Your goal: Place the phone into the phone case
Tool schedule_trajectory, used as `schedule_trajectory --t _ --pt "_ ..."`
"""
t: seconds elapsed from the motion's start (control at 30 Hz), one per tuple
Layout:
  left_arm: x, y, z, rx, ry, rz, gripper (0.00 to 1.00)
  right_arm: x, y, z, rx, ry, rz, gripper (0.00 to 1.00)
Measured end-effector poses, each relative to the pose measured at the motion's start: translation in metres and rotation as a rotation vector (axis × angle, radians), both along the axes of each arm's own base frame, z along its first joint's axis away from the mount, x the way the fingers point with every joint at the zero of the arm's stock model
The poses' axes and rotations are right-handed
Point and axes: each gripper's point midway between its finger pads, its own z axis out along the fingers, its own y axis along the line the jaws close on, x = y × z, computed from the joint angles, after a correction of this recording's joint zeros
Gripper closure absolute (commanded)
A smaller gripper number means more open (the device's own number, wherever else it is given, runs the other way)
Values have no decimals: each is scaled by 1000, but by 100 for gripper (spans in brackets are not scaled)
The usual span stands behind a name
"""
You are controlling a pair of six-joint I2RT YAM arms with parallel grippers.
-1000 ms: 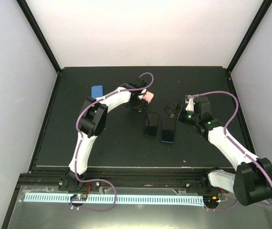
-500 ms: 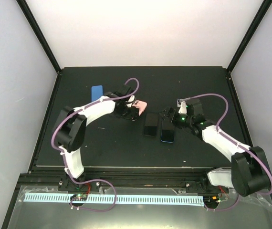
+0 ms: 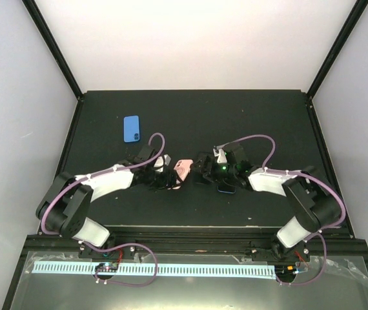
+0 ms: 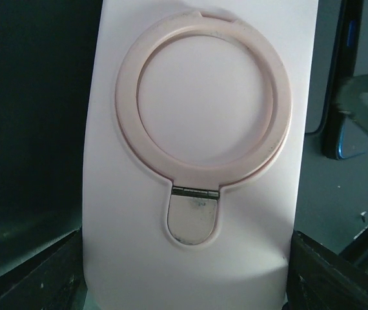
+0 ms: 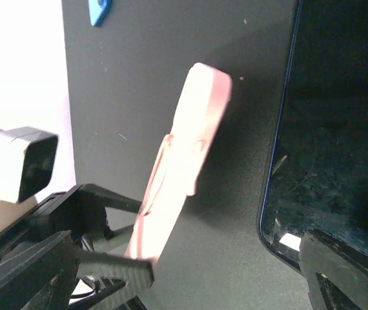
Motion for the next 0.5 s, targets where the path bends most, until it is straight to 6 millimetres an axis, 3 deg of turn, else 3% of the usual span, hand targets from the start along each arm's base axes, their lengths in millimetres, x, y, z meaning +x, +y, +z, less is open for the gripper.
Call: schedule_trajectory --t 0.2,0.5 --pt "-14 -6 -1 -97 16 26 24 -5 21 -18 39 73 -4 7" --pt "-23 -22 3 -181 30 17 23 -7 42 -20 97 92 18 11"
